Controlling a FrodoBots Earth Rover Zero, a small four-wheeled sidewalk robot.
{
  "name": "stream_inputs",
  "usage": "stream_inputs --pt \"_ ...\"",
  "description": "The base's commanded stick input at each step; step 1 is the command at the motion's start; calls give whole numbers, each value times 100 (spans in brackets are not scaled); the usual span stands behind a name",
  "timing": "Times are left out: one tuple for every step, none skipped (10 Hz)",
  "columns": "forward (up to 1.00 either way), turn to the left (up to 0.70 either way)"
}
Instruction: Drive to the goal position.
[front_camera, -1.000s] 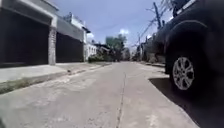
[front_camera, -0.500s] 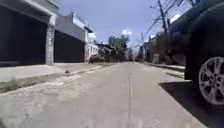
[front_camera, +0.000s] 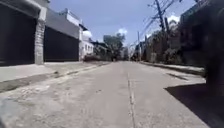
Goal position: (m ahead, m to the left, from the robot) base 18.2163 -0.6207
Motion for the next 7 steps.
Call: stream_inputs --pt "100 -35" --pt "100 -24" --pt "100 -13" --pt "100 -3" --pt "100 5" --pt "100 5" --pt "100 5"
